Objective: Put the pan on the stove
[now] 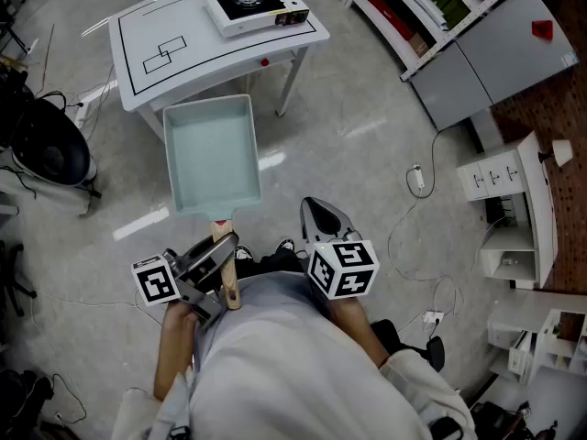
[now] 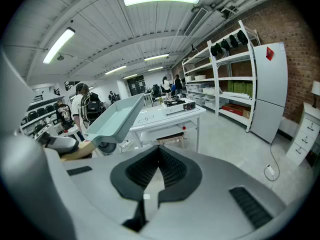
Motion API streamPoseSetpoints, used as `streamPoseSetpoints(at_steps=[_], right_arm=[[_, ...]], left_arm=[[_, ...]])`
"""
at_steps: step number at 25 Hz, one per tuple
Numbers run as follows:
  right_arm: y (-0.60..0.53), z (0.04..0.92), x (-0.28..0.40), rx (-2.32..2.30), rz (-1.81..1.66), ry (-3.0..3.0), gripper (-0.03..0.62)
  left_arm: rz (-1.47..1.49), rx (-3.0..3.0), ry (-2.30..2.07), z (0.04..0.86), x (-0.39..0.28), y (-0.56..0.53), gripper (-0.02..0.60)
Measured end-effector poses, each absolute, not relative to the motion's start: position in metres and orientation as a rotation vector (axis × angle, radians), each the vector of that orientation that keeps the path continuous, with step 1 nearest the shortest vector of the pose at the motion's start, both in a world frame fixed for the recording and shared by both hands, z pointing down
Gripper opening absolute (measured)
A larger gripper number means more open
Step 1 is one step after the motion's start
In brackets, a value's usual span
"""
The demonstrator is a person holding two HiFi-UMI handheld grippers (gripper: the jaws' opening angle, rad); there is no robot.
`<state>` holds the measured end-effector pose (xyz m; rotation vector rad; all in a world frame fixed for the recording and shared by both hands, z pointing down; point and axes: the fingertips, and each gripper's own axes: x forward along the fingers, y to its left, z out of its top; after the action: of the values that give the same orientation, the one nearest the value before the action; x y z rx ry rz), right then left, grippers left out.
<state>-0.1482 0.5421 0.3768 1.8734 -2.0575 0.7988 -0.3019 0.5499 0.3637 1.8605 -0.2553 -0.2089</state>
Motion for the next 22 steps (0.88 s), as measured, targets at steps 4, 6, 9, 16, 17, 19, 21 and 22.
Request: streamPoseSetpoints(at_steps=[4,6,9,16,17,19,21,22], right_arm=[[0.543,0.378,-0.145,1.867,0.788,-2.048,0.011],[0.544,0.378,-0.147,1.864,0.772,-2.042,0.011],[0.546,0.376,-0.146,1.903,0.758,-2.037,0.011],[0.554,0.384,-0.142,1.919,0.779,-2.026,0.012],[0.553,0.387,-0.142,1.914,0.789,-2.022,0.012],[0.549,0.390,-0.140,1.910,0.808,-2.026,0.011],[0.545,0.391,-0.136,1.909,0.816,-2.028,0.011],[0.542,0.392,-0.134,1.908,0.817,-2.029,0.011]], left_arm=[[-0.205,1.865,-0.254,0.366,-0.300,0.547,0.160],[-0.200,1.864,-0.252,0.367,-0.302,0.547,0.160],[-0.207,1.867,-0.241,0.367,-0.304,0.546,0.160],[-0.194,1.891,-0.239,0.369,-0.303,0.545,0.161],[-0.195,1.890,-0.238,0.369,-0.303,0.543,0.161],[-0.200,1.891,-0.239,0.368,-0.301,0.538,0.161],[-0.201,1.896,-0.242,0.368,-0.299,0.534,0.161],[-0.200,1.899,-0.244,0.368,-0.297,0.531,0.161]])
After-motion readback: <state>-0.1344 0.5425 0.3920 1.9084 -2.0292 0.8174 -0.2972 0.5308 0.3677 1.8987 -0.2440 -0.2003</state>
